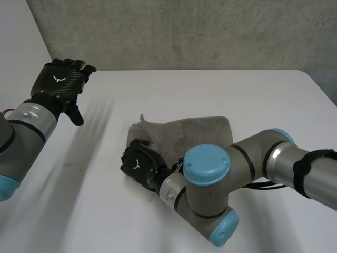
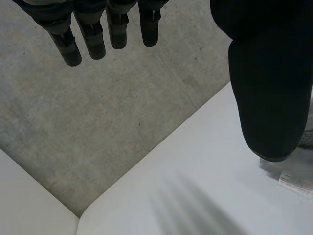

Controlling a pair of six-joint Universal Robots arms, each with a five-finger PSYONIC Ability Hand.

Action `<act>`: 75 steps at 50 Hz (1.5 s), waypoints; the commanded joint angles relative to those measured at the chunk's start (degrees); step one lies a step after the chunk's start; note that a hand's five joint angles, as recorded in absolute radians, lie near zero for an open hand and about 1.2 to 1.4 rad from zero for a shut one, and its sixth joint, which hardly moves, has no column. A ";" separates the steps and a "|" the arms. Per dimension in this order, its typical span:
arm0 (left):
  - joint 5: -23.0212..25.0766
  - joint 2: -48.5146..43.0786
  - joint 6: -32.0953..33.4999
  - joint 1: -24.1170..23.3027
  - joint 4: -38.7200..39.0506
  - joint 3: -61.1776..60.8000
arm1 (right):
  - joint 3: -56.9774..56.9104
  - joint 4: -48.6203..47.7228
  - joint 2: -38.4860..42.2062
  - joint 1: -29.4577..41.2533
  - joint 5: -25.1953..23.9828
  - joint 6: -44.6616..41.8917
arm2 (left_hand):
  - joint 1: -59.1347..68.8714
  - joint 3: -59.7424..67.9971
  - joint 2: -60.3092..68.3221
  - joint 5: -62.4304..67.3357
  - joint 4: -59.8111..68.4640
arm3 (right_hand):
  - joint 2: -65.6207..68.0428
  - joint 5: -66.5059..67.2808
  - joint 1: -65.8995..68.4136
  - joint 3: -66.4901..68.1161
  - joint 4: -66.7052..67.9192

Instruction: Fold the towel.

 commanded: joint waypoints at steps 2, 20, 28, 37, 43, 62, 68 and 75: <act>0.00 -0.20 -0.11 -0.47 0.69 0.18 | 4.59 0.14 -9.92 -5.78 5.80 15.14 | 0.22 0.52 0.56 -1.64 0.52 | -29.24 -30.47 -29.98 -31.22 -30.55; -0.26 -0.46 -1.25 -2.93 3.41 0.01 | 20.06 1.63 -18.04 -21.52 10.65 35.40 | 0.26 0.57 0.61 -1.60 0.57 | -7.00 -8.23 -7.74 -8.98 -8.32; -0.26 -0.37 -2.66 -3.81 3.50 -0.26 | 18.05 1.72 -12.15 -22.23 17.04 28.56 | 0.26 0.57 0.61 -1.60 0.57 | 19.53 18.30 18.79 17.54 18.21; -0.79 0.33 -2.66 -3.73 3.32 -0.17 | 12.69 1.98 -12.22 -20.04 24.01 19.31 | 0.26 0.57 0.61 -1.60 0.57 | 40.76 39.53 40.02 38.78 39.45; -1.84 0.51 -2.66 -3.72 3.15 -0.87 | 13.91 4.26 -14.85 -18.54 24.18 23.07 | 0.22 0.52 0.56 -1.64 0.52 | -16.89 -18.12 -17.63 -18.87 -18.21; -1.58 0.51 -2.84 -3.64 3.59 -2.98 | 20.24 2.70 -14.60 -23.81 21.63 26.70 | 0.22 0.52 0.56 -1.64 0.52 | 19.49 18.26 18.75 17.50 18.17; -1.50 0.51 -2.84 -3.37 3.59 -2.98 | 19.19 -3.11 -14.33 -24.43 21.46 22.03 | 0.22 0.52 0.56 -1.64 0.52 | 40.76 39.53 40.02 38.78 39.45; -1.58 0.86 -2.75 -3.20 3.59 -2.98 | 13.75 -3.30 -12.66 -22.59 21.81 13.61 | 0.22 0.52 0.56 -1.64 0.52 | 40.76 39.53 40.02 38.78 39.45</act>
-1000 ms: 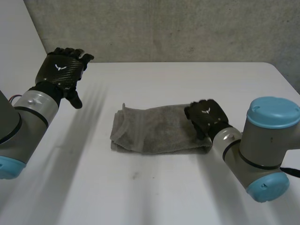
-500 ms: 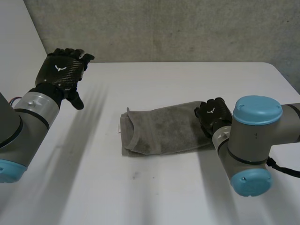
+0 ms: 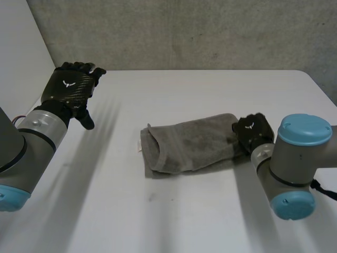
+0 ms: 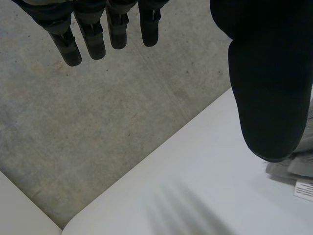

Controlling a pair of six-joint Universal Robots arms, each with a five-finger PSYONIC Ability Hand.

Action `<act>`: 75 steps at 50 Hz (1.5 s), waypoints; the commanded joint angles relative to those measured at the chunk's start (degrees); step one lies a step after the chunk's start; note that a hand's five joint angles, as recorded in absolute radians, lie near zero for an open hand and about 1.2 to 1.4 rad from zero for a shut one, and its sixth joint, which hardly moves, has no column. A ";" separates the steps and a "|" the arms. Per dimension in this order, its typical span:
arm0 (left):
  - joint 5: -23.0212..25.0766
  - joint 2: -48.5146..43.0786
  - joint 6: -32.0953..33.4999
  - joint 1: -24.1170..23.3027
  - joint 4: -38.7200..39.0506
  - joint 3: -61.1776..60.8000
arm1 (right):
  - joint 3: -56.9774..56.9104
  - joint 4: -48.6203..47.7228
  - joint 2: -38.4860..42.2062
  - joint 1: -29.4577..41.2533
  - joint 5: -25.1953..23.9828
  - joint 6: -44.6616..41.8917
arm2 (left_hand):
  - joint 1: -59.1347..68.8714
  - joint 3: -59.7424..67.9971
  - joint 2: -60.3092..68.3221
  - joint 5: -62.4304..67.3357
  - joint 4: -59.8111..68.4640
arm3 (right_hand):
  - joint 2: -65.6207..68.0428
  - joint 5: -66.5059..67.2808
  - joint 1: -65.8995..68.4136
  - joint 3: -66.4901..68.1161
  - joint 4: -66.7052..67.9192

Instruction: Fold the towel.

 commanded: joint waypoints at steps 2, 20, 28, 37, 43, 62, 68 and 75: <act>0.00 1.19 0.01 0.28 0.00 0.02 | -4.90 0.33 0.70 3.75 -0.04 -8.13 | 0.22 0.52 0.56 -1.64 0.53 | 4.63 3.63 5.11 3.52 3.31; -0.18 2.52 -0.08 -0.42 0.00 0.73 | -6.57 -0.72 7.65 23.26 -12.26 -32.14 | 0.22 0.52 0.56 -1.64 0.53 | 4.63 3.63 5.11 3.52 3.31; -0.27 1.46 -0.26 -1.12 1.05 2.21 | -2.27 -8.79 -4.37 19.49 -11.73 -3.10 | 0.22 0.52 0.56 -1.64 0.53 | -43.55 -44.56 -43.07 -44.66 -44.87; -1.49 -2.83 -5.86 -4.02 1.93 8.01 | -0.94 -3.27 -9.23 14.73 -9.36 13.94 | 0.26 0.57 0.61 -1.60 0.58 | -65.37 -66.37 -64.89 -66.48 -66.69; -2.90 -7.94 -11.51 -7.89 1.31 12.77 | -1.64 3.40 -9.85 9.12 -5.23 16.47 | 0.43 0.73 0.78 -1.43 0.75 | -65.37 -66.37 -64.89 -66.48 -66.69; -3.34 -33.34 -23.99 -20.72 -3.61 31.49 | -11.74 16.85 -0.02 -1.26 -12.07 30.19 | 1.27 1.58 1.62 -0.59 1.59 | -65.37 -66.37 -64.89 -66.48 -66.69; -4.65 -37.20 -24.43 -21.60 -4.92 34.47 | -15.17 18.35 4.20 -1.35 -15.07 30.55 | 1.61 1.91 1.95 -0.25 1.92 | -65.37 -66.37 -64.89 -66.48 -66.69; -12.65 -39.06 -23.81 -21.60 -6.33 34.92 | -19.66 18.79 8.26 -0.56 -15.25 30.46 | 1.61 1.91 1.95 -0.25 1.93 | -65.37 -66.37 -64.89 -66.48 -66.69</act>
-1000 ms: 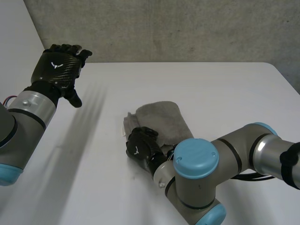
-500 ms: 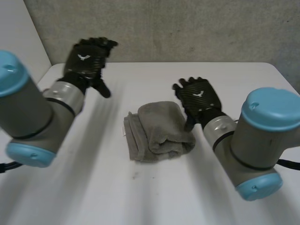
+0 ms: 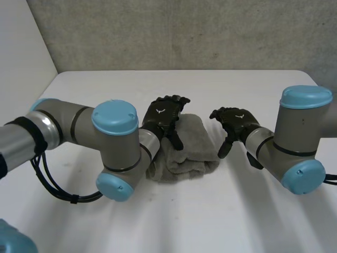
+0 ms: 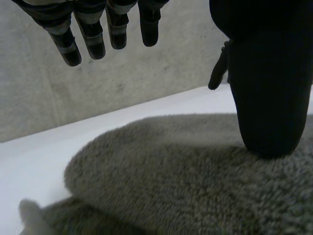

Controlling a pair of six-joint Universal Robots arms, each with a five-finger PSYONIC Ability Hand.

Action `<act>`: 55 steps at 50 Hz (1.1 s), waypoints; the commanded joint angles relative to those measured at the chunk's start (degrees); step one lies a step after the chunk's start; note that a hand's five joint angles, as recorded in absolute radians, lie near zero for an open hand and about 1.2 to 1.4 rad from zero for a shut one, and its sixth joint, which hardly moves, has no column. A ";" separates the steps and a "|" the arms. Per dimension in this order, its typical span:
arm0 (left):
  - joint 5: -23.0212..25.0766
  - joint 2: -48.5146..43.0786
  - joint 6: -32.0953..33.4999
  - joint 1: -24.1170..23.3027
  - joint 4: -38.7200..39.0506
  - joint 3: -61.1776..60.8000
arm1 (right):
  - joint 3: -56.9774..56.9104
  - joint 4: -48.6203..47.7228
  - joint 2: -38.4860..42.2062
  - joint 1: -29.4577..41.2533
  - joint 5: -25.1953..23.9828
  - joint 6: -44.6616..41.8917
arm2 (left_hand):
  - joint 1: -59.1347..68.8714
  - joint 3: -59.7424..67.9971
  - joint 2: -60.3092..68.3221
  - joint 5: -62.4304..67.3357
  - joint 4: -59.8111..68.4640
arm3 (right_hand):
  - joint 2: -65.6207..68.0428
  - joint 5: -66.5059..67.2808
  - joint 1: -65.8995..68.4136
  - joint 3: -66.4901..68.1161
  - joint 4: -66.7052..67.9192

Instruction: Fold the towel.

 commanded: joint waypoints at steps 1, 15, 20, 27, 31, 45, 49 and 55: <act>-6.48 -1.23 0.76 0.11 -1.26 0.06 | -4.88 0.60 4.52 0.95 -0.86 -0.23 | 1.41 1.76 1.65 -0.26 1.69 | -3.71 -3.45 -3.21 -3.87 -4.67; -7.62 4.65 1.12 0.99 -4.25 -10.74 | -8.32 3.15 7.26 7.89 -5.96 -0.06 | 0.40 0.75 0.64 -1.26 0.68 | -3.71 -3.45 -3.21 -3.87 -4.67; -7.54 6.67 1.20 1.07 -3.90 -13.91 | -8.40 3.15 7.25 10.00 -5.70 -0.40 | 0.23 0.58 0.47 -1.43 0.51 | -3.71 -3.45 -3.21 -3.87 -4.67; -7.54 7.73 1.20 3.53 -3.99 -16.11 | -8.23 3.15 8.13 11.76 -4.91 -0.85 | 0.23 0.58 0.47 -1.43 0.51 | -3.71 -3.45 -3.21 -3.87 -4.67; -7.54 7.64 2.43 4.06 -3.90 -17.43 | -8.49 3.24 8.49 12.03 -3.33 -0.93 | 0.23 0.58 0.47 -1.43 0.51 | -3.71 -3.45 -3.21 -3.87 -4.67; -7.27 11.50 8.31 4.06 -3.80 -17.35 | -7.71 5.78 -0.37 11.68 0.72 -4.17 | 0.06 0.41 0.30 -1.60 0.34 | -3.71 -3.45 -3.21 -3.87 -4.67; -7.27 15.20 10.43 4.15 -4.42 -17.26 | -6.13 6.49 -6.08 11.41 1.33 -6.72 | 0.06 0.41 0.30 -1.60 0.34 | -3.71 -3.45 -3.21 -3.87 -4.67; -7.36 26.28 13.77 7.40 -4.60 -16.90 | -3.92 5.88 -18.64 8.79 7.81 -8.58 | 0.06 0.41 0.30 -1.60 0.34 | -3.71 -3.45 -3.21 -3.87 -4.67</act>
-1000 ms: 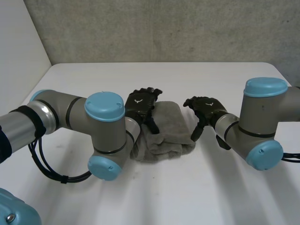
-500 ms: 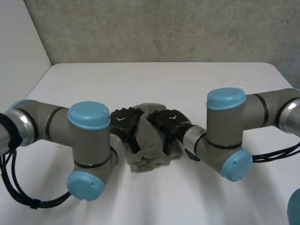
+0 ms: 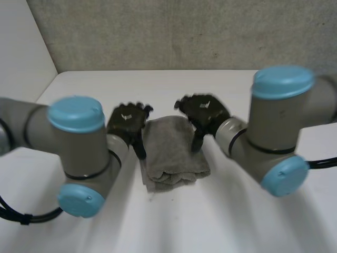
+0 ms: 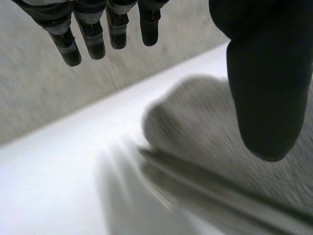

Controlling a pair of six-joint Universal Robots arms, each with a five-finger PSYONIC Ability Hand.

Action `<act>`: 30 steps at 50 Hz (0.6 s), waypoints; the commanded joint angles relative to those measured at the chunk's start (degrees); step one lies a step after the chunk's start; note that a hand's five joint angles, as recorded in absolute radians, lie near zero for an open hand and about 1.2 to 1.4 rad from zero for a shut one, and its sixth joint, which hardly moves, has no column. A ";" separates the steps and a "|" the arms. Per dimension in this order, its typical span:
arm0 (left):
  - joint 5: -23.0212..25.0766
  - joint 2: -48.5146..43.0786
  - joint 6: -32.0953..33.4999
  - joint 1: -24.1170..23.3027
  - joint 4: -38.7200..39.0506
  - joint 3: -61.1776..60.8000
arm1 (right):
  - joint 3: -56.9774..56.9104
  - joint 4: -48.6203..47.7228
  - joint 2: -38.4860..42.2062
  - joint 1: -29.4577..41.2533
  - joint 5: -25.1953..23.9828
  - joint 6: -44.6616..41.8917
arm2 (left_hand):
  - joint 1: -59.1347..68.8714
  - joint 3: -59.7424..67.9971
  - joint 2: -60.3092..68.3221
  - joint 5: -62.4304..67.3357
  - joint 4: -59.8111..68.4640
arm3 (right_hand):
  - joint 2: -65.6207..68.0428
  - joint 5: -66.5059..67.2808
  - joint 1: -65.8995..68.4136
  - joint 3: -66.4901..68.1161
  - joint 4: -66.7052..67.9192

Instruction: Fold the towel.

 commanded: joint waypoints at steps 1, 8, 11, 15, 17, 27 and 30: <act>0.01 13.04 3.51 4.10 -0.47 0.92 | 2.20 -0.15 -15.13 -3.76 8.09 -2.23 | 0.48 0.57 0.59 -1.52 0.57 | -3.71 -3.45 -2.25 -3.87 -4.67; -0.34 21.42 3.78 6.31 -4.08 3.04 | 2.37 0.03 -20.07 -5.71 13.37 -1.79 | 0.65 0.73 0.76 -1.36 0.74 | -3.71 -3.45 -2.25 -3.87 -4.67; -0.43 23.88 3.60 8.86 -6.89 3.39 | 2.90 0.64 -20.87 -6.50 15.31 -1.79 | 0.65 0.73 0.76 -1.36 0.74 | -3.71 -3.45 -2.25 -3.87 -4.67; -0.51 25.29 3.17 10.61 -10.39 3.74 | 3.52 1.43 -21.05 -6.94 18.04 -1.09 | 0.65 0.73 0.76 -1.36 0.74 | -3.71 -3.45 -2.25 -3.87 -4.67; -0.51 25.29 2.64 10.79 -11.01 3.83 | 3.52 1.87 -21.05 -7.20 19.36 0.40 | 0.65 0.73 0.76 -1.36 0.74 | -3.71 -3.45 -2.25 -3.87 -4.67; -0.16 24.32 -1.23 10.88 -14.80 4.27 | 3.69 2.75 -21.05 -8.52 19.45 2.95 | 0.82 0.90 0.93 -1.19 0.91 | -3.71 -3.45 -2.25 -3.87 -4.67; -0.08 24.15 -2.72 10.71 -15.59 4.53 | 3.70 2.75 -21.05 -8.70 19.28 3.30 | 0.99 1.07 1.09 -1.02 1.08 | -3.71 -3.45 -2.25 -3.87 -4.67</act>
